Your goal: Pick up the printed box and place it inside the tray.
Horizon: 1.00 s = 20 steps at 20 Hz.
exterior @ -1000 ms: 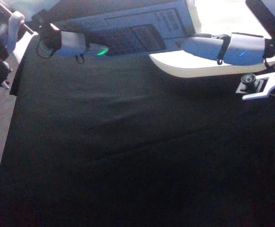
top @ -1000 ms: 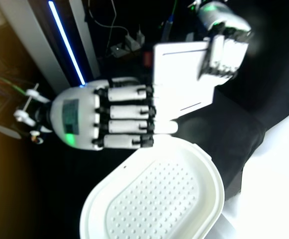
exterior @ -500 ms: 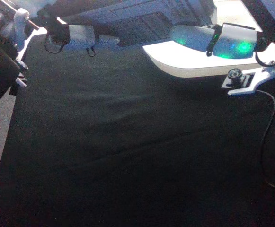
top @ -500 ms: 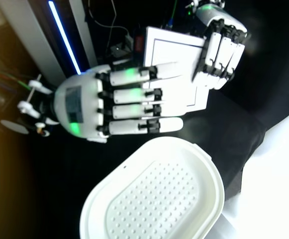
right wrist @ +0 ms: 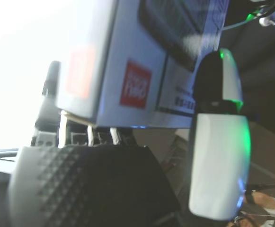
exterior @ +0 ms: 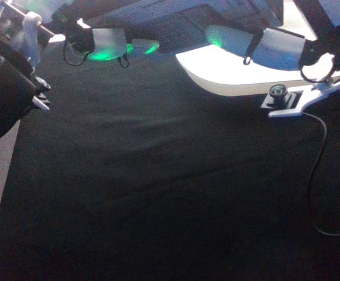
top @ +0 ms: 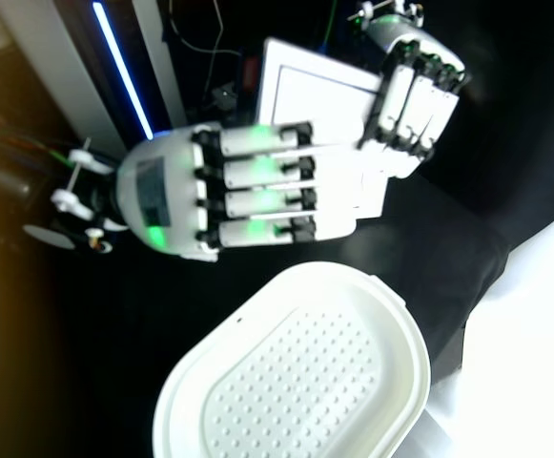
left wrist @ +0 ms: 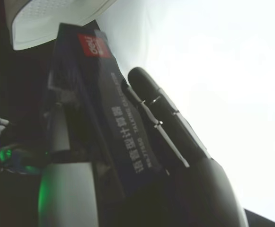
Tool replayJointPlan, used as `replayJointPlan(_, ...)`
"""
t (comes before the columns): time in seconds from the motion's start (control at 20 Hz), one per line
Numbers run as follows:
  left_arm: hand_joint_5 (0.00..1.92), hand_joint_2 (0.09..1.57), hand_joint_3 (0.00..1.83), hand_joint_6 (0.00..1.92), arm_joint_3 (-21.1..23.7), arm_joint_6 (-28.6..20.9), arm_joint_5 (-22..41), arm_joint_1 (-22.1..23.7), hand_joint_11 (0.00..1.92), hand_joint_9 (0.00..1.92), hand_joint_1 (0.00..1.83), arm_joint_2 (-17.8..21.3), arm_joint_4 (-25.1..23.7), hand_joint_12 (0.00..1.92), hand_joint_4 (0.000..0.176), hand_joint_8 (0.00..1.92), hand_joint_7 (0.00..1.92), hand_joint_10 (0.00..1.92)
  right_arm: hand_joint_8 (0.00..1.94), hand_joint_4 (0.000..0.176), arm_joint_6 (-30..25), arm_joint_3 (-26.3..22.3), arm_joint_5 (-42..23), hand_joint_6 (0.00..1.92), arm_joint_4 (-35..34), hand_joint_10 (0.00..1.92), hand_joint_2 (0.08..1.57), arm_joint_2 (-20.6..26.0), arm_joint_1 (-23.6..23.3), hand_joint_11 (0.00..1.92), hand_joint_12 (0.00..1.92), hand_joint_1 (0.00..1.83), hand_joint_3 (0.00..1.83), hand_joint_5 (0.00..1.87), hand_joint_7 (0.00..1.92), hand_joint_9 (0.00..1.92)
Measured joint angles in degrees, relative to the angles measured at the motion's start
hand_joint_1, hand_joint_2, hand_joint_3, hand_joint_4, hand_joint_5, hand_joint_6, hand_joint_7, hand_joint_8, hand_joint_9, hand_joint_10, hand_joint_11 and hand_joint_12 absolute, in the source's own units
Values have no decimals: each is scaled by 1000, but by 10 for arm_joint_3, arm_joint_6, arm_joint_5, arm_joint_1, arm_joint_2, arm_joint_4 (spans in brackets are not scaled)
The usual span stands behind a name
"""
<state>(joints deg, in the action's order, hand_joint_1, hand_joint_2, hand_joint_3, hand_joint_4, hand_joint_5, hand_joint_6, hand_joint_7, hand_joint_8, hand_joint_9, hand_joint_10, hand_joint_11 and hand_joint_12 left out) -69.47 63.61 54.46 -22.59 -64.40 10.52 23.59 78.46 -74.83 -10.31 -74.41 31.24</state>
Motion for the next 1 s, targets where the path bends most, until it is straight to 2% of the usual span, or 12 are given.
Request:
replayJointPlan(0.1, 1068, 1048, 0, 654, -2, 3, 0, -3, 1250, 1434, 1290, -4, 2, 427, 0, 783, 1211, 3, 245, 0, -1, 0, 0, 768, 3, 448, 1064, 0, 0, 1011, 1311, 1180, 1, 1088, 1279, 1339)
replayJointPlan(0.15, 1062, 1048, 0, 662, -2, -3, -2, -5, 1246, 1431, 1291, -4, 2, 432, 0, 776, 1215, 1, 777, 0, 0, 0, -5, 587, 7, 598, 1064, -1, 0, 1008, 1331, 1264, 0, 1088, 1187, 1287)
replayJointPlan(0.2, 1056, 1049, 0, 667, -2, -7, -2, -6, 1239, 1427, 1292, -5, 5, 432, 0, 775, 1216, 0, 924, 0, 0, 0, -8, 591, 7, 696, 1068, 0, 0, 958, 1384, 1277, 4, 1063, 1146, 1222)
replayJointPlan(0.4, 990, 1071, 1, 806, -7, -22, 3, -7, 1221, 1398, 1278, -6, 1, 414, 0, 844, 1165, 3, 895, 0, 0, 0, -13, 614, 8, 684, 1063, -1, 0, 960, 1287, 1283, 2, 1060, 1165, 1184)
replayJointPlan(0.45, 987, 1049, 9, 778, -7, -23, 3, -8, 1193, 1231, 1370, -8, 2, 351, 0, 795, 1105, 700, 884, 0, 0, 0, -12, 608, 8, 637, 1062, -1, 0, 950, 1277, 1284, 0, 1065, 1170, 1199)
replayJointPlan(0.5, 1000, 1093, 0, 865, -7, -22, 6, -9, 1102, 1061, 1257, -9, 2, 273, 0, 955, 1033, 430, 903, 0, 0, 0, -12, 654, 7, 608, 1068, -1, 0, 948, 1272, 1281, 3, 1038, 1158, 1201)
replayJointPlan(0.55, 930, 1135, 0, 1028, -7, -24, 7, -10, 1035, 996, 1169, -9, 4, 198, 0, 421, 888, 217, 917, 0, 0, 0, -12, 678, 7, 593, 1072, -1, 0, 932, 1274, 1280, 0, 1028, 1149, 1194)
replayJointPlan(0.6, 602, 1081, 0, 384, -7, -25, 7, -10, 922, 843, 1125, -9, 4, 111, 0, 133, 721, 70, 918, 0, 0, 0, -13, 689, 7, 585, 1073, -1, 0, 932, 1274, 1281, 0, 1027, 1146, 1183)
replayJointPlan(0.65, 495, 991, 0, 117, -7, -25, 7, -11, 730, 645, 1086, -9, 4, 25, 0, 26, 562, 14, 907, 0, 0, 0, -14, 671, 7, 581, 1068, -1, 0, 946, 1252, 1282, 0, 1041, 1152, 1189)
replayJointPlan(0.75, 294, 946, 0, 7, -9, -29, 8, -12, 447, 382, 967, -10, 4, 0, 0, 0, 345, 0, 887, 0, -1, 0, -14, 720, 6, 588, 1072, 2, 0, 947, 1268, 1281, 0, 1010, 1161, 1201)
replayJointPlan(0.9, 36, 913, 0, 0, -19, -56, 19, -12, 109, 48, 728, -11, 5, 0, 133, 0, 86, 0, 902, 0, 0, 0, -12, 636, 5, 601, 1064, 9, 0, 913, 1290, 1282, 0, 1059, 1156, 1187)
replayJointPlan(1.0, 0, 853, 0, 0, -20, -61, 28, -12, 0, 0, 545, -11, 7, 0, 175, 0, 0, 0, 869, 0, 0, 0, -9, 599, 3, 608, 1056, 12, 0, 956, 1245, 1285, 1, 1081, 1176, 1222)
